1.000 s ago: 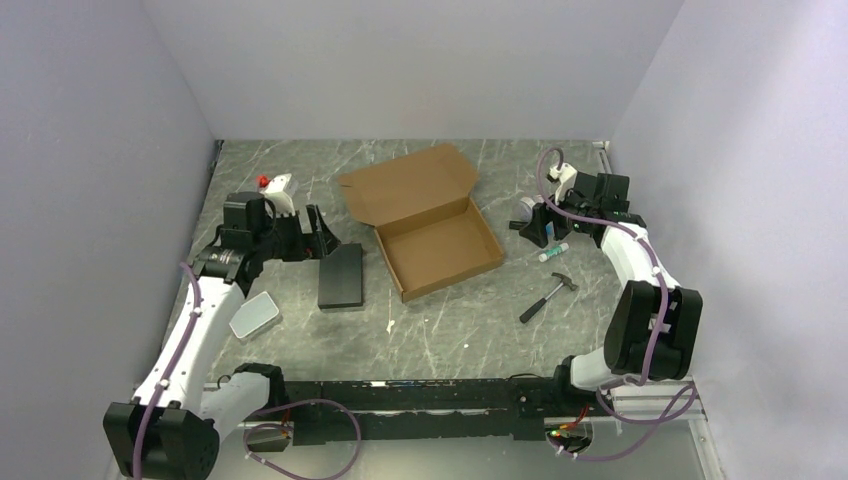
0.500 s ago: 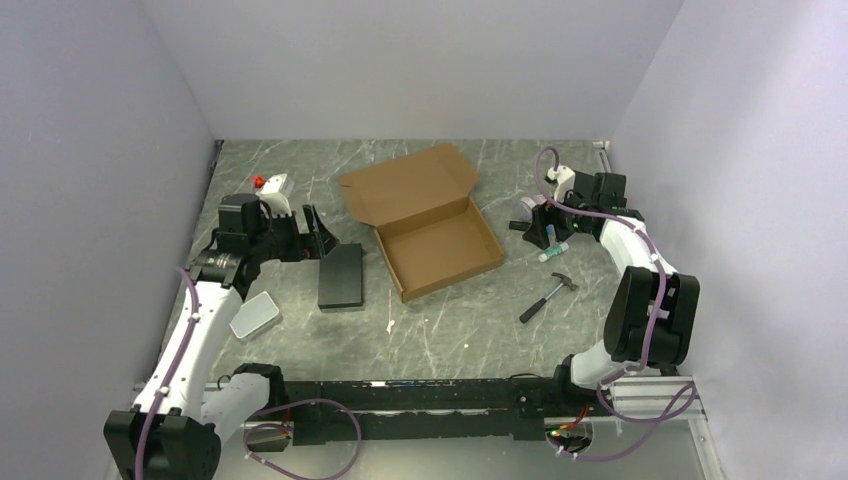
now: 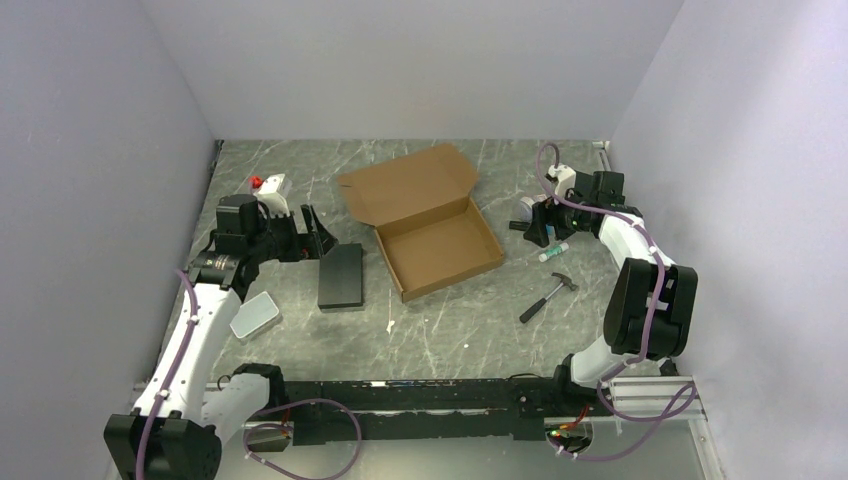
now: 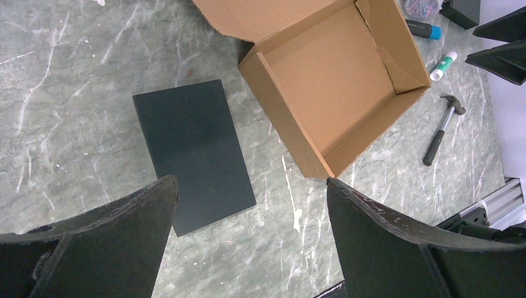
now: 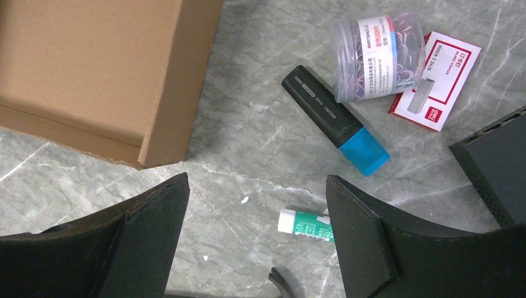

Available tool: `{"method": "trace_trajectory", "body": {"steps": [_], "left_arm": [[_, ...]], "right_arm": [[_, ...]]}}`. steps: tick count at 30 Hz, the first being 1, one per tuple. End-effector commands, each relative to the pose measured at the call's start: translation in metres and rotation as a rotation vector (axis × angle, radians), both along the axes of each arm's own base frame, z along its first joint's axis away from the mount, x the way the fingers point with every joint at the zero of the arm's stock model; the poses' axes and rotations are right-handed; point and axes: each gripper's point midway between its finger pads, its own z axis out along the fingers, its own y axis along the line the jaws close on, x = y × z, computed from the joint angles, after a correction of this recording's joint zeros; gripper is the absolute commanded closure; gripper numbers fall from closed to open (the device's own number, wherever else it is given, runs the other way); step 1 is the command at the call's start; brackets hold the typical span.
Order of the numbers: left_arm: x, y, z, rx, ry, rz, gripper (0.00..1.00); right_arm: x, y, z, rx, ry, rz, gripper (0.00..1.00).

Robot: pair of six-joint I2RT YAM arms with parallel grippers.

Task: Fold the paper box

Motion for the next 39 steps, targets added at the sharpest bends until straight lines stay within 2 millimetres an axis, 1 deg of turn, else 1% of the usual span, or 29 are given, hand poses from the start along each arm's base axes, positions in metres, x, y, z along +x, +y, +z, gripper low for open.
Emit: {"method": "trace_trajectory", "body": {"steps": [1, 9, 15, 19, 22, 24, 27, 29, 33, 35, 39], "left_arm": [[0.002, -0.002, 0.011, -0.02, -0.05, -0.014, 0.07], [0.002, -0.001, 0.011, -0.019, -0.05, -0.011, 0.07], [0.003, -0.001, 0.01, -0.017, -0.049, -0.01, 0.07], [0.003, -0.001, 0.009, -0.016, -0.042, -0.008, 0.07], [0.004, 0.001, 0.008, -0.01, -0.04, -0.004, 0.07], [0.004, 0.001, 0.007, -0.008, -0.039, -0.003, 0.07], [0.005, 0.002, 0.006, -0.007, -0.033, 0.005, 0.04], [0.005, 0.004, 0.005, -0.006, -0.027, 0.011, 0.02], [0.007, 0.006, 0.004, -0.008, -0.022, 0.022, 0.0], [0.008, 0.006, 0.002, -0.016, -0.014, 0.022, 0.0], [0.009, 0.007, 0.002, -0.035, -0.011, 0.018, 0.0]], "right_arm": [[0.017, -0.006, 0.017, -0.005, -0.056, -0.028, 0.15], [0.018, -0.008, 0.018, -0.014, -0.059, -0.036, 0.15], [0.026, -0.015, 0.017, -0.046, -0.069, -0.062, 0.15], [0.042, -0.023, 0.021, -0.081, -0.08, -0.062, 0.15], [0.054, -0.021, 0.026, -0.089, -0.083, 0.009, 0.14], [0.065, -0.02, 0.036, -0.082, -0.095, 0.04, 0.14], [0.084, -0.019, 0.048, -0.062, -0.111, 0.04, 0.15], [0.096, -0.021, 0.051, -0.06, -0.111, 0.022, 0.15], [0.108, -0.022, 0.036, -0.103, -0.068, 0.009, 0.15], [0.109, -0.021, 0.026, -0.112, -0.046, 0.008, 0.15], [0.109, -0.021, 0.012, -0.115, -0.015, 0.012, 0.14]]}}
